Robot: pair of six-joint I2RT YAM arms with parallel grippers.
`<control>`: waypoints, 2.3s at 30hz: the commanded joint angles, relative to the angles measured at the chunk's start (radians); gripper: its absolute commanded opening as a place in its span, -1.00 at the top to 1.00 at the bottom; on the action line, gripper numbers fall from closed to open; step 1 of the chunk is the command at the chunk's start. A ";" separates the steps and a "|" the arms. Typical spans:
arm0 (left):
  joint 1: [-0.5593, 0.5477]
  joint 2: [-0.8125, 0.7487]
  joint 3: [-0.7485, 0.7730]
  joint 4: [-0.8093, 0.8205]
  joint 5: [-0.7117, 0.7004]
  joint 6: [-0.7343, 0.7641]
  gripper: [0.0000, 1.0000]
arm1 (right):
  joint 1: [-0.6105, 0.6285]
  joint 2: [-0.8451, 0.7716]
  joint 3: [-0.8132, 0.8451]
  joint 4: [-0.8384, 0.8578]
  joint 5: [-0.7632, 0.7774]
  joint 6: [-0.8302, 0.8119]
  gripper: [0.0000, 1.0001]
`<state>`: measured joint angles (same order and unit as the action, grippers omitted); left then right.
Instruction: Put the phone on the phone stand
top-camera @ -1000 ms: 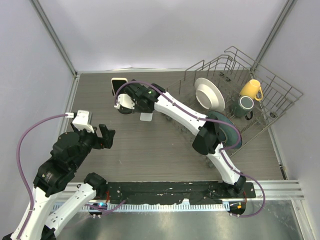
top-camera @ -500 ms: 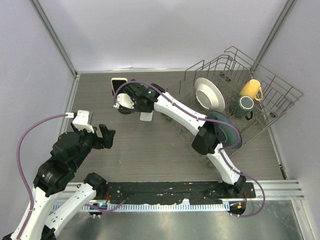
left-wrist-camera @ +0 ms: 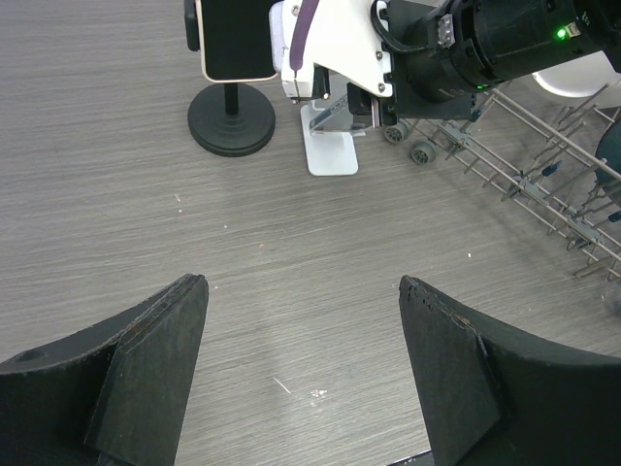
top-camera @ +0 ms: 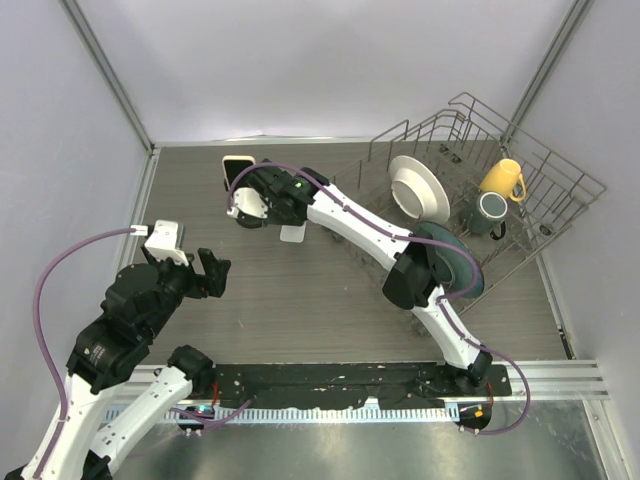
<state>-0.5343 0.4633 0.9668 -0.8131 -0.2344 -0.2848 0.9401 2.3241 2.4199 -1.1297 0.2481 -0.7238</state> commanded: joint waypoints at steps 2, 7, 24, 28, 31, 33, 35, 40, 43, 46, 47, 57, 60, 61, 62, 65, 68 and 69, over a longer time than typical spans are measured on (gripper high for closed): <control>0.003 -0.006 0.020 0.008 0.014 -0.001 -0.67 | -0.001 -0.008 0.051 0.041 0.031 -0.014 0.47; 0.002 -0.008 0.019 0.006 0.014 -0.001 -0.67 | -0.001 -0.006 0.050 0.057 0.057 -0.006 0.11; 0.003 0.001 0.019 0.018 0.023 -0.005 -0.67 | -0.026 -0.028 0.073 0.116 0.056 -0.026 -0.12; 0.003 0.002 0.019 0.017 0.027 -0.013 -0.67 | -0.041 -0.026 0.085 0.123 0.033 -0.032 -0.12; 0.003 -0.003 0.019 0.015 0.026 -0.016 -0.67 | -0.053 -0.023 0.082 0.131 0.014 -0.037 -0.11; 0.003 -0.005 0.021 0.014 0.026 -0.016 -0.67 | -0.058 -0.025 0.079 0.143 -0.013 -0.043 -0.09; 0.003 -0.003 0.020 0.014 0.026 -0.016 -0.67 | -0.073 -0.028 0.064 0.159 -0.044 -0.045 -0.09; 0.003 -0.003 0.018 0.005 0.030 -0.020 -0.67 | -0.099 -0.026 0.058 0.185 -0.093 -0.052 -0.09; 0.003 -0.006 0.009 0.009 0.030 -0.020 -0.67 | -0.122 -0.025 0.057 0.203 -0.148 -0.049 -0.10; 0.003 0.000 0.009 0.005 0.035 -0.022 -0.66 | -0.138 -0.016 0.056 0.211 -0.185 -0.057 -0.11; 0.003 0.003 0.010 0.003 0.037 -0.022 -0.66 | -0.142 -0.014 0.056 0.214 -0.191 -0.057 -0.11; 0.003 0.012 -0.003 0.014 0.043 -0.024 -0.66 | -0.173 0.026 0.061 0.263 -0.234 -0.074 -0.14; 0.003 0.009 -0.004 0.014 0.043 -0.024 -0.66 | -0.179 0.040 0.065 0.263 -0.234 -0.080 -0.14; 0.003 0.011 -0.004 0.014 0.043 -0.025 -0.67 | -0.184 0.041 0.067 0.265 -0.237 -0.080 -0.15; 0.003 0.011 -0.005 0.014 0.043 -0.025 -0.66 | -0.185 0.046 0.067 0.266 -0.234 -0.080 -0.15; 0.003 0.012 -0.005 0.011 0.041 -0.027 -0.67 | -0.192 0.052 0.065 0.277 -0.236 -0.080 -0.15; 0.003 0.011 -0.002 0.009 0.043 -0.030 -0.67 | -0.193 0.055 0.064 0.286 -0.236 -0.078 -0.20; 0.003 0.008 0.000 0.009 0.043 -0.031 -0.67 | -0.195 0.055 0.064 0.289 -0.234 -0.074 -0.21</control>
<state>-0.5343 0.4686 0.9646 -0.8135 -0.2081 -0.3077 0.7441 2.3684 2.4542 -0.8635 0.0372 -0.8021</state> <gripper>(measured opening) 0.832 0.595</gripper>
